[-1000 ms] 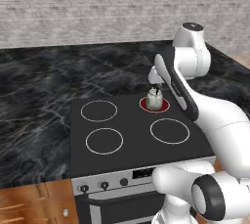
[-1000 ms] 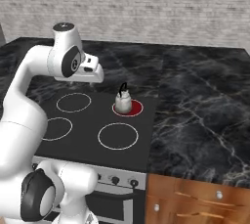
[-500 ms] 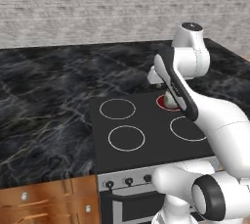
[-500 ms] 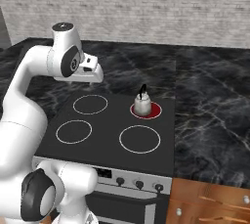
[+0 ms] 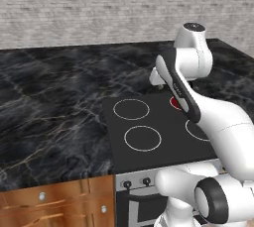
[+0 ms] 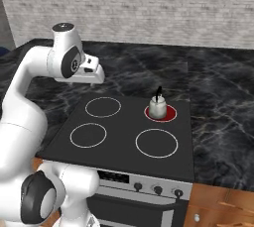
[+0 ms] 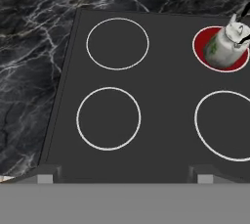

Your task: The kettle is done boiling. Turn off the stove, then wait for 300 timesteps before moving the kettle to the dining table.

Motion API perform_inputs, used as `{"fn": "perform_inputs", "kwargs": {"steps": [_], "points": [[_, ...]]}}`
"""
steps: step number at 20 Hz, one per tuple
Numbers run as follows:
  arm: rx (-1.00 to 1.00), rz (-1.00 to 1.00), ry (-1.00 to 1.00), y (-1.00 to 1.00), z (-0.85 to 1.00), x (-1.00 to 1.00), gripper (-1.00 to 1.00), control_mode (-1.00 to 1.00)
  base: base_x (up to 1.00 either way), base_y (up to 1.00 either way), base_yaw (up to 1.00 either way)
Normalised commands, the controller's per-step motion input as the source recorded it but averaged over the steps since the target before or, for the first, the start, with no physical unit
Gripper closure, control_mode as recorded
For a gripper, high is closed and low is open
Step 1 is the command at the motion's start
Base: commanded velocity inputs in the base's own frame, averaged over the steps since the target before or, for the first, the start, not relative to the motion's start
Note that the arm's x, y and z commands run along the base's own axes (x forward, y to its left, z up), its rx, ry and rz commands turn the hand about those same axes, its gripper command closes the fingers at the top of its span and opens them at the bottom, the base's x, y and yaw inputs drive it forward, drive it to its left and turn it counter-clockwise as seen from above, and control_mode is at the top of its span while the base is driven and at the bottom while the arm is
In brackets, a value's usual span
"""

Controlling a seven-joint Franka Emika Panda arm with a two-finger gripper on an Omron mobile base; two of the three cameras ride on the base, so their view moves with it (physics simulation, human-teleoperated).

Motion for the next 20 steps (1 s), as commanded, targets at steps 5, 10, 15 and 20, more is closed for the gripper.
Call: {"fn": "perform_inputs", "kwargs": {"steps": [5, 10, 15, 20], "points": [[0.01, -0.01, -0.14, -0.13, -0.05, -0.15, -1.00, -1.00, 0.00, 0.00, 0.00], [0.09, -0.05, -0.22, -0.45, -0.10, -0.45, -1.00, -1.00, 0.00, 0.00, 0.00], [0.08, -0.01, -0.22, -0.40, -0.13, -0.46, -1.00, -1.00, 0.00, 0.00, 0.00], [0.13, -0.05, -0.16, -0.51, -0.14, -0.57, -1.00, -1.00, 0.00, 0.00, 0.00]]}}
